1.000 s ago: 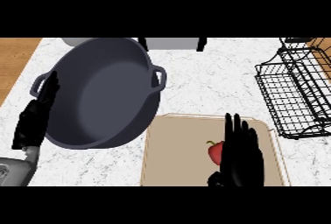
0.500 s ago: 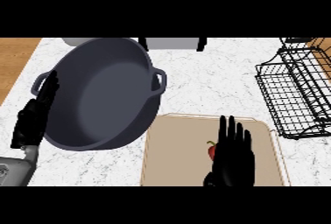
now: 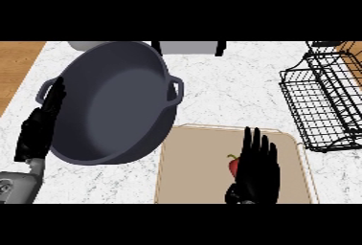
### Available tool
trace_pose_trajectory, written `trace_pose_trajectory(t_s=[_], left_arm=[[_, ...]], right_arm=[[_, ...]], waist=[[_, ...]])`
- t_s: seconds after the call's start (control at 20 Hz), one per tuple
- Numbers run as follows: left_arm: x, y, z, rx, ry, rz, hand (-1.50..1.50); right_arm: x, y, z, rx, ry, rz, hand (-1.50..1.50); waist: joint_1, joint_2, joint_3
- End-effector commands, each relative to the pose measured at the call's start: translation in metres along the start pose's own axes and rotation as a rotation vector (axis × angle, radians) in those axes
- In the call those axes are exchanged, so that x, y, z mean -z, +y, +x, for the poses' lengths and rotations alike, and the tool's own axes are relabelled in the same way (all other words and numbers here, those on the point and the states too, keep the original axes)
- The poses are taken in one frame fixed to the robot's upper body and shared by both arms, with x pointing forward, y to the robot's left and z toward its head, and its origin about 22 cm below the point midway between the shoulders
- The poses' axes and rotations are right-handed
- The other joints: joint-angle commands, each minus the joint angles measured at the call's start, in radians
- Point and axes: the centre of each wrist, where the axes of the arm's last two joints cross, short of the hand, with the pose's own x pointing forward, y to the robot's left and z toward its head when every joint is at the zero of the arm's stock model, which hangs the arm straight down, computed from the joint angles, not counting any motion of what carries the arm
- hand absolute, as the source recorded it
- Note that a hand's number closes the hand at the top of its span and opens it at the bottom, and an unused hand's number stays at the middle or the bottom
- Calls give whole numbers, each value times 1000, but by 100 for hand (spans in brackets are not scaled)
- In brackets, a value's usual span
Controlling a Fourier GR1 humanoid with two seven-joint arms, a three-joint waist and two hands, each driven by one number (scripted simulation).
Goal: Pick the bell pepper from the tray and place it in the tiered basket
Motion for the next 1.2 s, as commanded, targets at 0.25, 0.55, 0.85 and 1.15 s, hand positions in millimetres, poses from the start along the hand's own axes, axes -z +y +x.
trace_pose_trajectory(t_s=[0.25, 0.55, 0.85, 1.15], left_arm=[[-8, -10, -7, -12, 34, -26, 0], [-7, -21, 6, -9, 12, -22, 0], [-1, 4, -11, -10, 16, -26, 0], [-16, -1, -9, -22, 43, -28, 0]], right_arm=[[29, 21, -5, -11, 102, 52, -150], [39, 23, 10, -6, 108, 92, -150], [43, 49, 6, -80, 33, 260, 150], [45, 31, 6, -178, -19, 140, 150]], waist=[[0, 5, -7], [2, 5, -7], [6, 7, -7], [2, 4, -7]])
